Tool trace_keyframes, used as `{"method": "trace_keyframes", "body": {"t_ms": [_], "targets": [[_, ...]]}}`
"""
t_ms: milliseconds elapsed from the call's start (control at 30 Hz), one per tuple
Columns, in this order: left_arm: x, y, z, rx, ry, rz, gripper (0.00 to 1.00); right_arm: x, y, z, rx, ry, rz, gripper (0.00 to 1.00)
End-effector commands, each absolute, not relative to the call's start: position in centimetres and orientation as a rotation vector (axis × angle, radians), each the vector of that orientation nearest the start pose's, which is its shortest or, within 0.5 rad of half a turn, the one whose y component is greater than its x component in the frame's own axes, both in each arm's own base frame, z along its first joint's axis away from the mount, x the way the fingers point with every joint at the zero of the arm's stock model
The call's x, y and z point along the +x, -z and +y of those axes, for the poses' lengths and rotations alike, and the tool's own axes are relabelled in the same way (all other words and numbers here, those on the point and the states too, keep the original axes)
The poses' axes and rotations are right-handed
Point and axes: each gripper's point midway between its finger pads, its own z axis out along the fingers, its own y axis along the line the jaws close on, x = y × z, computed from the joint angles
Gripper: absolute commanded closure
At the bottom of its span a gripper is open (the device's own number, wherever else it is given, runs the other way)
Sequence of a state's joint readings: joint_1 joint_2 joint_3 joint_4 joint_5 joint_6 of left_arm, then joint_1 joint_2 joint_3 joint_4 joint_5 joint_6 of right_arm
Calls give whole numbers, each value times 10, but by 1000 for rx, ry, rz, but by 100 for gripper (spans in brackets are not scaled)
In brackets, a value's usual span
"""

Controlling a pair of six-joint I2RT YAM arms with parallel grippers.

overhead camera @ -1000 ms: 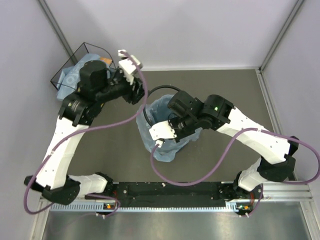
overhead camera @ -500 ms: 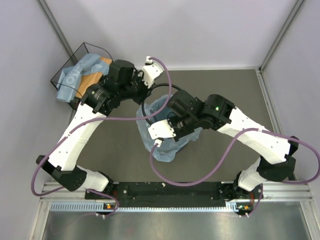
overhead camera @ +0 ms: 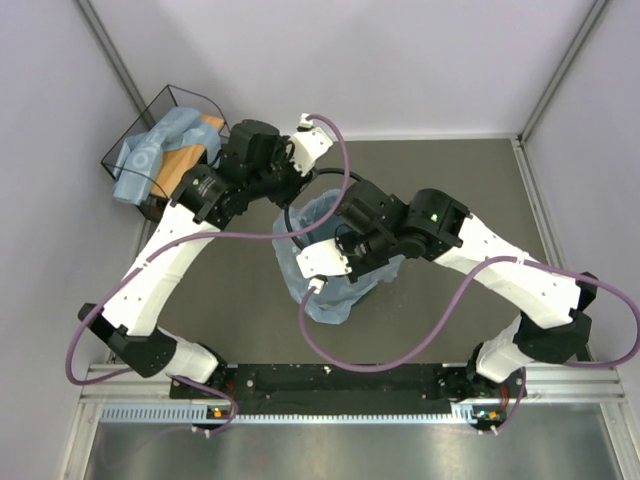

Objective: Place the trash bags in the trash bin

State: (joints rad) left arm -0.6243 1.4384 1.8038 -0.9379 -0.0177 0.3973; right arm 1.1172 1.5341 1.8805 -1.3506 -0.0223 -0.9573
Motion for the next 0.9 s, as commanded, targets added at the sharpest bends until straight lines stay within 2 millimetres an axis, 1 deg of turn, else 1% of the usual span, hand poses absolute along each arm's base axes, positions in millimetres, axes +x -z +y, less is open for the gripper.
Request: {"method": "trace_keyframes", "body": {"t_ms": [0,67,167,200,267,333,400,433,467,533,567,633,667,733,800,833,867], "targets": [[331,-363,-203,1023,43,1848,45,141,-285,231,-2405,-71,1414,100],[327,-362,-208,1035,84,1842,41,142,-285,232,-2405,-66,1413,100],[322,-363,-213,1037,132,1842,41,142,-286,231,-2403,-61,1413,100],[319,-361,-219,1052,172,1837,41,143,-285,231,-2405,-56,1418,100],[316,-361,-222,1064,197,1833,45,143,-285,231,-2404,-54,1417,100],[315,-360,-223,1070,207,1832,52,143,-284,230,-2403,-55,1424,100],[310,-360,-227,1091,239,1825,51,142,-282,230,-2405,-55,1433,100],[310,-359,-227,1094,244,1826,57,142,-283,230,-2405,-56,1431,100],[310,-359,-228,1097,245,1826,65,142,-283,230,-2404,-56,1430,100],[311,-356,-227,1100,233,1832,75,142,-284,230,-2400,-57,1433,100],[311,-356,-227,1104,232,1831,83,142,-284,230,-2399,-57,1432,100],[311,-356,-227,1103,232,1834,92,142,-285,230,-2391,-59,1440,100],[310,-356,-227,1102,237,1835,100,142,-285,231,-2384,-61,1445,100],[311,-357,-227,1063,246,1848,100,148,-287,229,-2355,-11,1482,100],[312,-359,-225,1043,259,1851,100,149,-287,227,-2333,2,1510,97],[311,-359,-226,1044,274,1850,100,150,-289,226,-2316,8,1515,91],[312,-358,-226,1042,278,1851,100,151,-290,226,-2301,9,1524,78]]}}
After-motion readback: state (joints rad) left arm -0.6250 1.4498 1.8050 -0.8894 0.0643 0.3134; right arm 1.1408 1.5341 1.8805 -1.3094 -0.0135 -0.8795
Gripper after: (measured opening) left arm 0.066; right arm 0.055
